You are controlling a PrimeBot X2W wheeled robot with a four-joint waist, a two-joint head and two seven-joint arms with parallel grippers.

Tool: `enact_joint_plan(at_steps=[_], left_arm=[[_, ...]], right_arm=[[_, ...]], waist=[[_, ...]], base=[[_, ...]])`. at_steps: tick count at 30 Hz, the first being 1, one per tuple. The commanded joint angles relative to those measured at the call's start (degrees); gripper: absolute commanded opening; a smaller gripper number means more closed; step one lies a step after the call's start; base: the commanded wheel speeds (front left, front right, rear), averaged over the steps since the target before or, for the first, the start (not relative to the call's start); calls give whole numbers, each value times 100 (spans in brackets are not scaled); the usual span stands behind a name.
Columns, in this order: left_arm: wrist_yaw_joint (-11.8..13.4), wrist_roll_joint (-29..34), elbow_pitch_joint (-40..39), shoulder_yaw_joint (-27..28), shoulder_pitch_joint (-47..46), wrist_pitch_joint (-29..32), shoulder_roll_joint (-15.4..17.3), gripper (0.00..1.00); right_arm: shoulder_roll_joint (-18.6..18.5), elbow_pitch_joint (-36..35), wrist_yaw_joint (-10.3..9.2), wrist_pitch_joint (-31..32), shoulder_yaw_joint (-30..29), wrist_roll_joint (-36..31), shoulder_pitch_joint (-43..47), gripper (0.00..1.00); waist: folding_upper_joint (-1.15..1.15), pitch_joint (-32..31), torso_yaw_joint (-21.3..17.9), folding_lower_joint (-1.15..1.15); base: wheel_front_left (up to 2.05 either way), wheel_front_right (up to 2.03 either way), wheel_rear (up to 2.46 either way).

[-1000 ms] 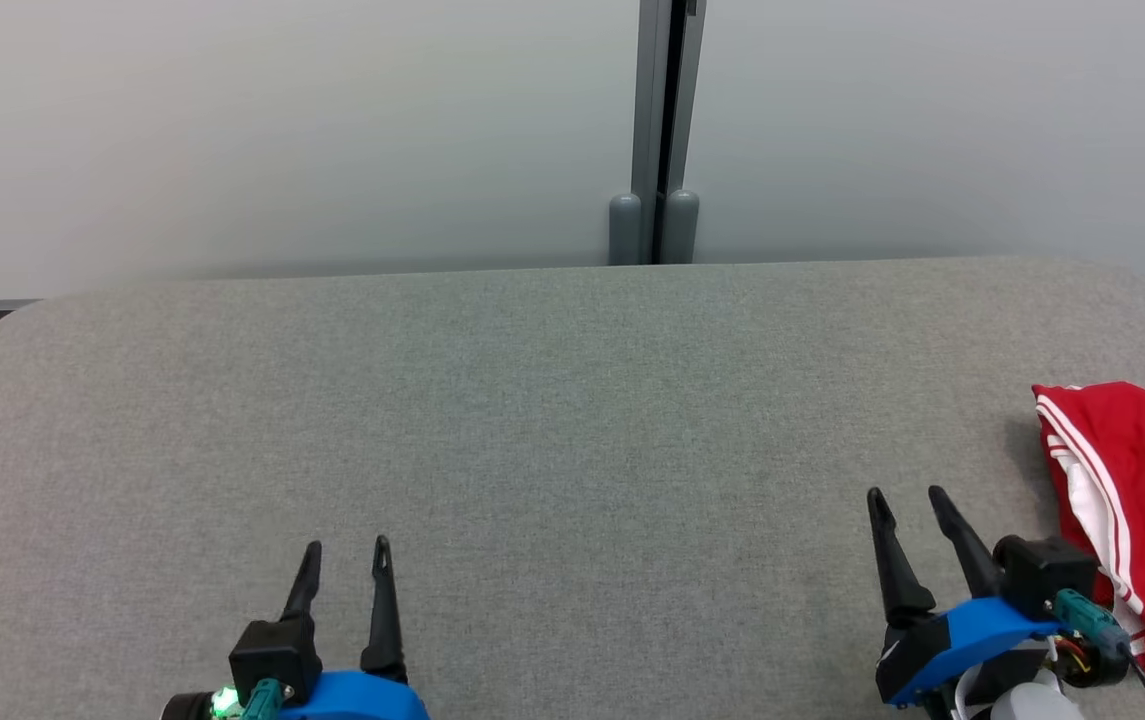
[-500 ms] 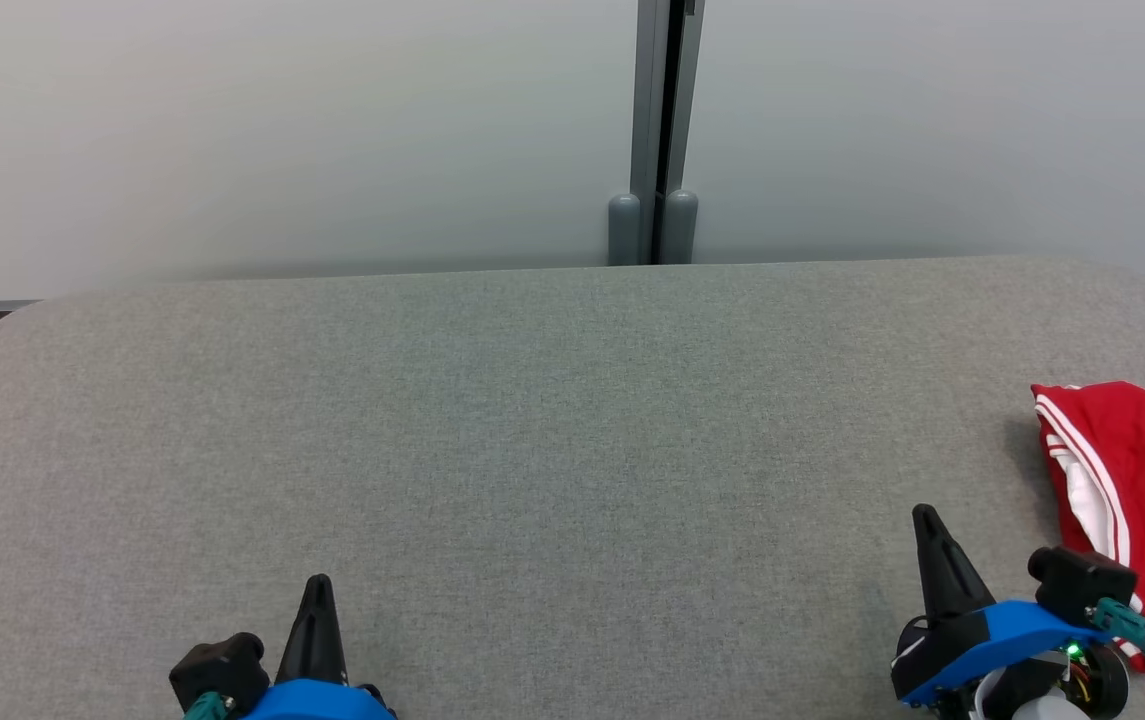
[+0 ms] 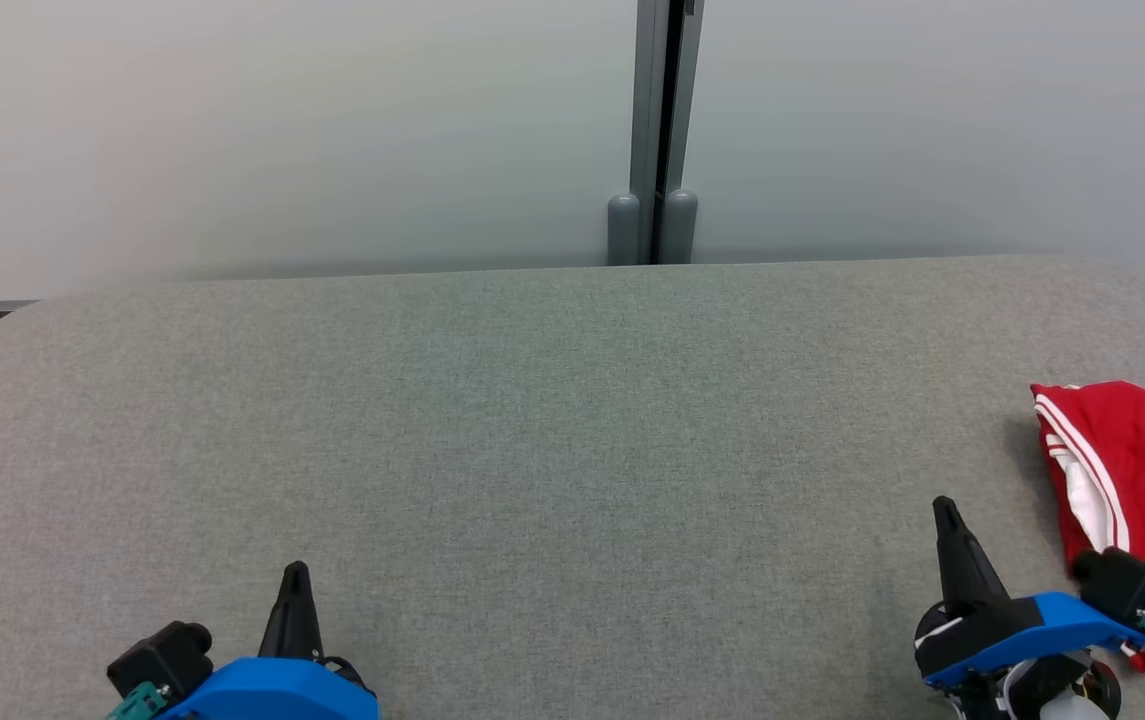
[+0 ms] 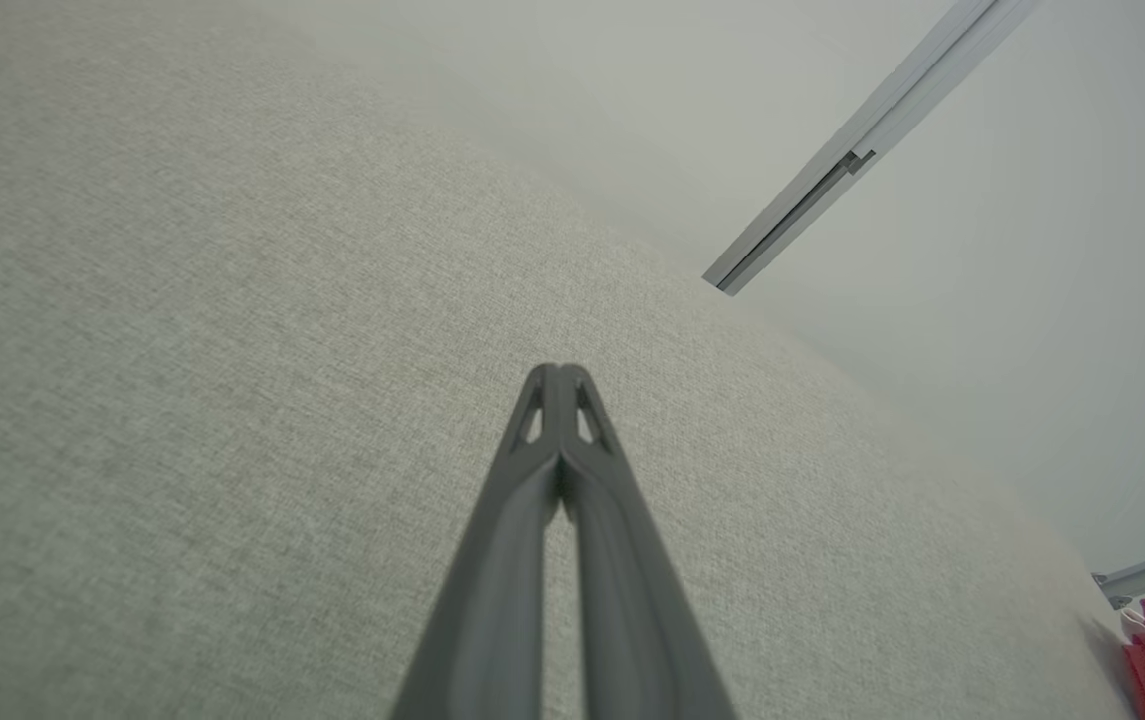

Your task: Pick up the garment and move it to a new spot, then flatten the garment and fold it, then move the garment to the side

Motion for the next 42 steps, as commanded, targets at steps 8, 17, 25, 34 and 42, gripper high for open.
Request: enact_joint_plan(at_steps=[8,17,25,34,42], left_arm=[[-157,-804,-198,225,-227,202,23,0],[-262,-1400,-273,360,-259,358,27,0],[-354,-1949,-337,481,-299,505,29,0],[-450,-2510,-409,622,-329,658,30,0],[-529,-2977,-466,737,-364,786,29,0]], right_arm=[[-28,-276,0,210,-78,848,27,0],[-30,-408,0,367,-129,1460,59,0],[-32,-531,0,519,-176,2027,83,0],[-34,-652,1,668,-225,2614,124,0],[-36,-753,1,800,-268,3094,157,0]], waist=[[0,0,-1,0],[0,1,-3,0],[1,1,-4,0],[1,1,-6,0],[1,2,-7,0]], base=[[0,0,0],[0,0,0],[0,0,0],[0,0,0],[0,0,0]])
